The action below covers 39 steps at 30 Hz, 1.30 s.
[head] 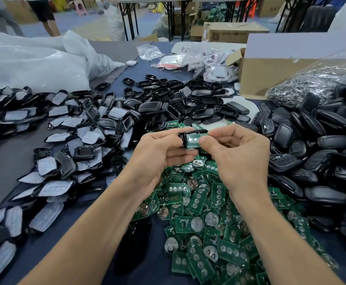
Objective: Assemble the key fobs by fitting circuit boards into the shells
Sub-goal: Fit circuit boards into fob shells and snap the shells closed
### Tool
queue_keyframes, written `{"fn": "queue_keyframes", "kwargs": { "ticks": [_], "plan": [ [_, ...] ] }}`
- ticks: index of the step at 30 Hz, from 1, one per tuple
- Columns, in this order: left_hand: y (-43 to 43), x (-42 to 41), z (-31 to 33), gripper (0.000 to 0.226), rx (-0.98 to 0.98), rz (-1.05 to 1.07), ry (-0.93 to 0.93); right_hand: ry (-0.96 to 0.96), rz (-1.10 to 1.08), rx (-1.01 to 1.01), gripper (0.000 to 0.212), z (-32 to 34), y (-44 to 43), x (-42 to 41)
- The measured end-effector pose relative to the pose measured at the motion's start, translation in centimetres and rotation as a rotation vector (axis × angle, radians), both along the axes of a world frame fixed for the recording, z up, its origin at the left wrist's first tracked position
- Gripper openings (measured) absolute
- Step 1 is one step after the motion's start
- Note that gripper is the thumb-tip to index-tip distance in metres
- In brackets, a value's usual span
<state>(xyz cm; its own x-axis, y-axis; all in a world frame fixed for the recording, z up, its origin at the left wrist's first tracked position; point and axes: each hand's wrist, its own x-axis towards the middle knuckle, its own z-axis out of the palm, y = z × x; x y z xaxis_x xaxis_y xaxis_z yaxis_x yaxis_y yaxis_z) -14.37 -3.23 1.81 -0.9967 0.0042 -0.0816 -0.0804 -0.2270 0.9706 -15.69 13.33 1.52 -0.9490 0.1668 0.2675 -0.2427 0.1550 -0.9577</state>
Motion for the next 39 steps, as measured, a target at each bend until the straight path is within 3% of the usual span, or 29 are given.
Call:
{"fn": "queue_keyframes", "kwargs": {
  "ticks": [14,18,24,30,32,35,39],
  "plan": [
    [0.68,0.29,-0.05,0.034,-0.072,0.030,0.037,0.079,-0.105,0.218,0.021,0.01,-0.43,0.45],
    [0.78,0.45,-0.22,0.025,-0.150,0.101,0.075,0.059,-0.074,0.277,0.022,-0.13,-0.69,0.44],
    [0.70,0.60,0.13,0.031,-0.163,0.165,0.127,0.023,-0.156,0.388,0.026,-0.05,-0.72,0.61],
    [0.41,0.49,0.17,0.035,-0.033,0.147,0.079,-0.027,0.040,0.235,0.015,0.17,-0.79,0.75],
    [0.41,0.60,-0.06,0.036,-0.199,0.152,0.155,-0.070,0.083,0.164,0.019,0.15,-0.61,0.43],
    [0.16,0.71,-0.16,0.032,-0.745,0.117,0.324,-0.067,0.135,0.190,0.024,-0.05,0.00,0.11],
    [0.10,0.96,0.42,0.051,-0.853,0.059,0.288,-0.028,0.194,0.299,0.019,-0.40,-0.30,0.44]
  ]
}}
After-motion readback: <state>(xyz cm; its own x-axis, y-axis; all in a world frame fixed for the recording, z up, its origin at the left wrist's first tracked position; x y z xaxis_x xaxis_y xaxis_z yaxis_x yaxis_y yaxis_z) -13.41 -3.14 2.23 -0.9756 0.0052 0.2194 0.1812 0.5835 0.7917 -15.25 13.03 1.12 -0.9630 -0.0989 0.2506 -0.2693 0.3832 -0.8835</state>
